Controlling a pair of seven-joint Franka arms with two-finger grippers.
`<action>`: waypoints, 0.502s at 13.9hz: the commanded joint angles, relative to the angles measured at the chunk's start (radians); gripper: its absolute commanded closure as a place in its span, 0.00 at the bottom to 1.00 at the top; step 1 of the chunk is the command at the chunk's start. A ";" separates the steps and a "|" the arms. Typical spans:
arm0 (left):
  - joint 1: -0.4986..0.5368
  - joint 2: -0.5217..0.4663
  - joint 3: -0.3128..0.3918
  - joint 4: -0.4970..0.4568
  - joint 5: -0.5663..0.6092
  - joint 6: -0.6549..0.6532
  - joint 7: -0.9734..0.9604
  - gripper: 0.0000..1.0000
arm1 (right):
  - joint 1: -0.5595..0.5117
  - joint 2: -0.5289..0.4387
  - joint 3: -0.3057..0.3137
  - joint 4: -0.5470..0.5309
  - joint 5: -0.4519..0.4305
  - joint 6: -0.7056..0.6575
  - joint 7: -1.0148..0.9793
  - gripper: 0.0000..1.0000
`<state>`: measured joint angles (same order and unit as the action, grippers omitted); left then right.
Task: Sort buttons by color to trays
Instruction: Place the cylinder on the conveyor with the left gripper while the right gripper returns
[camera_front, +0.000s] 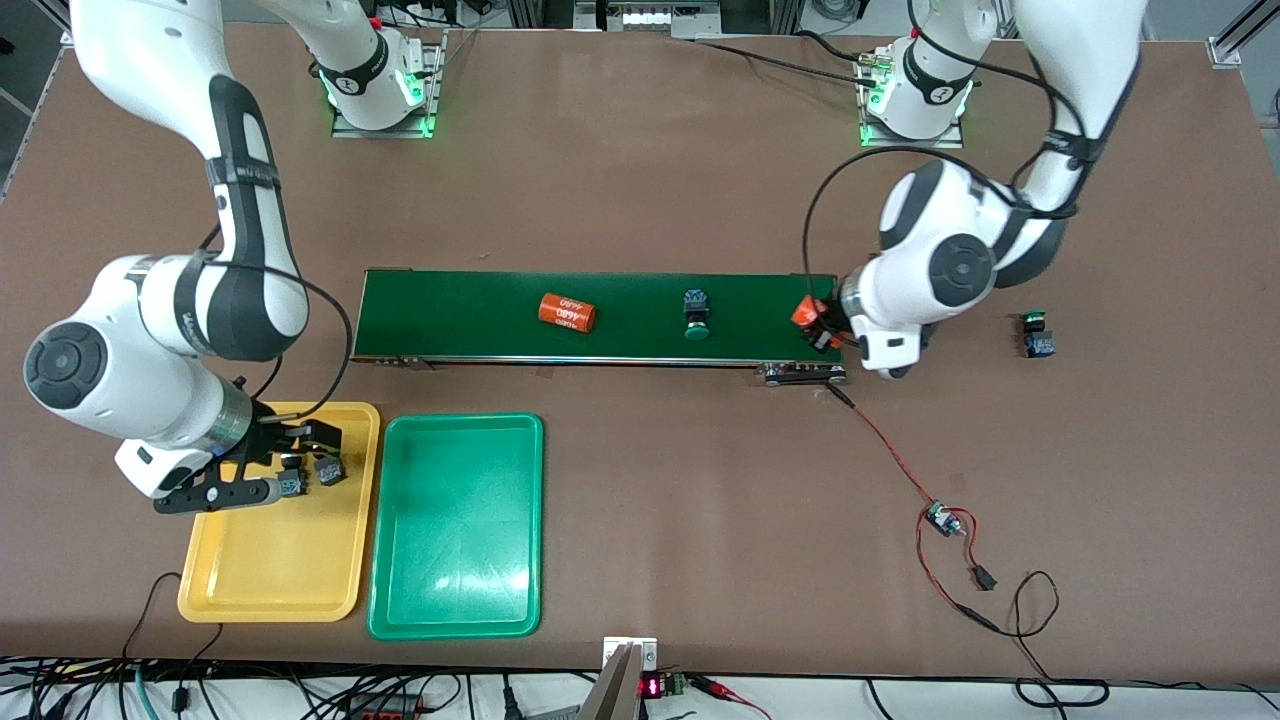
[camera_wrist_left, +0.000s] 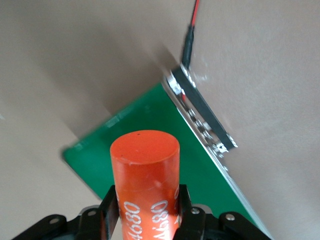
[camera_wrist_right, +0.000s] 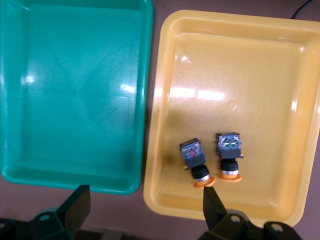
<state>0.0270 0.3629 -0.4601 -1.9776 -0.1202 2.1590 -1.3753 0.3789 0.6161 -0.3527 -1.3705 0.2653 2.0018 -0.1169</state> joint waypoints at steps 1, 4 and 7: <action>-0.050 0.039 0.014 -0.003 -0.019 0.054 -0.111 0.80 | 0.061 -0.049 0.003 -0.018 0.002 -0.052 0.087 0.00; -0.052 0.068 0.014 -0.012 -0.022 0.062 -0.172 0.45 | 0.153 -0.075 0.001 -0.018 -0.001 -0.096 0.213 0.00; -0.050 0.073 0.021 -0.009 -0.038 0.062 -0.235 0.02 | 0.234 -0.078 -0.002 -0.018 -0.006 -0.124 0.233 0.00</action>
<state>-0.0190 0.4465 -0.4489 -1.9851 -0.1289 2.2145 -1.5821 0.5727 0.5583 -0.3475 -1.3712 0.2650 1.9018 0.0967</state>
